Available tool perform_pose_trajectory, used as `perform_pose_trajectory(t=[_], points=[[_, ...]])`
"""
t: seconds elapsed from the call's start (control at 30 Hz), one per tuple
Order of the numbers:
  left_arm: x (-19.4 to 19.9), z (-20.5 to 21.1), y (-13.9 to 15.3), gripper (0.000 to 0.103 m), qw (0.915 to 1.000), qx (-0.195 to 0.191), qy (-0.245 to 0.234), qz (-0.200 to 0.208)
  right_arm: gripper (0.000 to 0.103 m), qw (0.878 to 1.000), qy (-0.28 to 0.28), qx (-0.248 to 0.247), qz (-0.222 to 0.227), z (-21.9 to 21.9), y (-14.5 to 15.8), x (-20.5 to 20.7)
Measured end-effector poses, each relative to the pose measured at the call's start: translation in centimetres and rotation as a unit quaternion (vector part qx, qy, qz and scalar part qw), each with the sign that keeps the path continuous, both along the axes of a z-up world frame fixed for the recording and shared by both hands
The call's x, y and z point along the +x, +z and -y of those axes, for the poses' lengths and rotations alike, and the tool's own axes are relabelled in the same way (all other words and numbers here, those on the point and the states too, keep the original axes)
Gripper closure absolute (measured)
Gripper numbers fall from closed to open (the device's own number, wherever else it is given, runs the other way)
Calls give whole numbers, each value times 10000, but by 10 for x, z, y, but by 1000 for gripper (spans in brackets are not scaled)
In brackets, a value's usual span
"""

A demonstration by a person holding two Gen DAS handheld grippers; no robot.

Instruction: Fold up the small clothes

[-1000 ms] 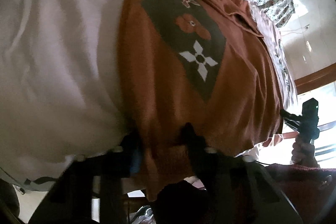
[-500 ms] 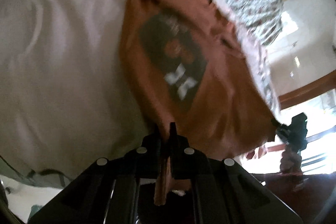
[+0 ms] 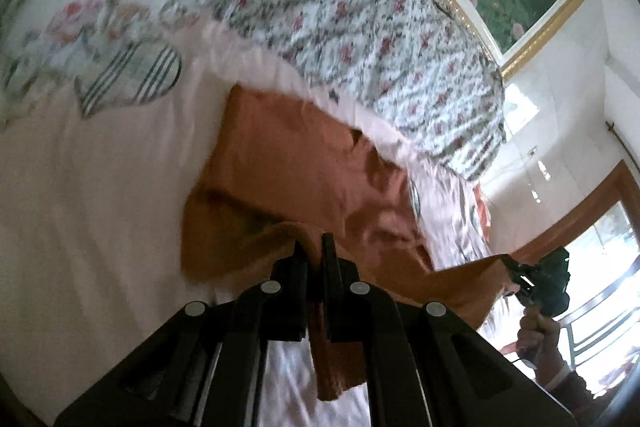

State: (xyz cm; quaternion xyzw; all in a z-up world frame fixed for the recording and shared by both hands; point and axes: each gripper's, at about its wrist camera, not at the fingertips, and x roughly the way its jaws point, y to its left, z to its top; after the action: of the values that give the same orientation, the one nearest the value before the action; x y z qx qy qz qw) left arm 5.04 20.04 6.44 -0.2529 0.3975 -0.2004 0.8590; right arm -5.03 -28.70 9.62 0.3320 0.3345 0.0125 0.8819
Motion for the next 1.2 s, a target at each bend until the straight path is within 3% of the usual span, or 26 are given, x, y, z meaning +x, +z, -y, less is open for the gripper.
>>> perform_pose_trajectory(t=[0.33,0.63,0.77,0.83,0.9,0.97,1.03,1.1,1.2], points=[[122,25,-12,100,9984,341,436,-110,96,9991,-139,-73,-405,42,-28,124],[187,22,-41,100,9957,422,720,-401,96,9970,-125,-38,-764,79,-58,201],[215,28,-66,100,9923,618,806,-702,95,9941,-153,-77,-1074,94,-86,229],[229,31,-85,99,9890,773,842,-941,93,9888,-228,-193,-1460,99,-107,241],[238,32,-101,98,9860,838,855,-1157,92,9845,-277,-190,-1719,103,-124,247],[238,26,-108,98,9856,648,892,-1283,92,9853,-313,-91,-1675,106,-124,245],[227,24,-101,97,9885,486,829,-1169,85,9856,-351,-196,-1645,107,-116,237],[209,32,-92,93,9910,536,631,-1054,79,9858,-501,-641,-1470,102,-97,220],[175,65,-91,91,9923,662,45,-1044,77,9858,-395,-1024,-1269,82,-76,198]])
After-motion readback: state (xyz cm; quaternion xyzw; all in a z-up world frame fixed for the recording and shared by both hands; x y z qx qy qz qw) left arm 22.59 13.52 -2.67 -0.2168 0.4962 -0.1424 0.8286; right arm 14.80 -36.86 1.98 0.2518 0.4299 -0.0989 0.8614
